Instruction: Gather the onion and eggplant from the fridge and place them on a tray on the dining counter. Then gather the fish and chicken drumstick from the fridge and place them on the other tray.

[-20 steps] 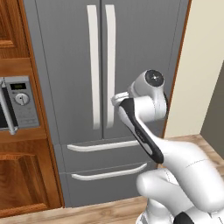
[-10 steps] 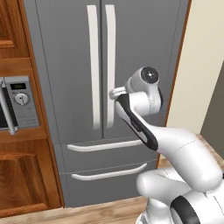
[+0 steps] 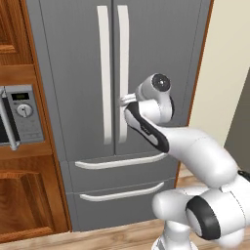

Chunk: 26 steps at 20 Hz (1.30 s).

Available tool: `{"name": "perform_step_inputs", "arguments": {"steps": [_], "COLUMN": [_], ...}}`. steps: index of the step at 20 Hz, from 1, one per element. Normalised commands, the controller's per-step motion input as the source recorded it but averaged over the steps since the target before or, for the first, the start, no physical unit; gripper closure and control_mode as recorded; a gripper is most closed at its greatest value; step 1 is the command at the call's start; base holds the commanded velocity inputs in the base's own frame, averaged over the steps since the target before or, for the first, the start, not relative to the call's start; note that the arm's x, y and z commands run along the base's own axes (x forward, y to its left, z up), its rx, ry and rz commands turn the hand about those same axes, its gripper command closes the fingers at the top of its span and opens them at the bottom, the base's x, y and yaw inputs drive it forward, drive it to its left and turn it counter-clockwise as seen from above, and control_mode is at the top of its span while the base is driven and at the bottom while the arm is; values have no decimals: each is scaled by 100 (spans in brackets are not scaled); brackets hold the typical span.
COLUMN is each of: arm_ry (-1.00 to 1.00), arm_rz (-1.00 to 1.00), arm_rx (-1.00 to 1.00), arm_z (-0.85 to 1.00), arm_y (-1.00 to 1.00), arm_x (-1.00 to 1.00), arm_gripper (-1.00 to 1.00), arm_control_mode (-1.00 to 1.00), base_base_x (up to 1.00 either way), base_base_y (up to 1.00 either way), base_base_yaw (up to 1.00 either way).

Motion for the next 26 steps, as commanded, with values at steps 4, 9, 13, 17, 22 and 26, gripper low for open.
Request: {"name": "perform_step_inputs", "arguments": {"steps": [4, 9, 13, 17, 22, 26], "arm_ry": [0, -1, -9, -11, -6, -4], "arm_rz": [3, 0, 0, 0, 0, 0], "arm_rx": [0, 0, 0, 0, 0, 0], "arm_z": [0, 0, 0, 0, -2, 0], "arm_y": [29, 21, 1, 0, 0, 0], "arm_x": [39, 25, 17, 13, 20, 22], "arm_gripper": [-100, -100, -100, -100, -100, -100], "arm_control_mode": [-100, -100, -100, -100, -100, -100], "base_base_x": [0, 0, 0, 0, 0, 0], "base_base_y": [0, 0, 0, 0, 0, 0], "base_base_yaw": [0, 0, 0, 0, 0, 0]}}
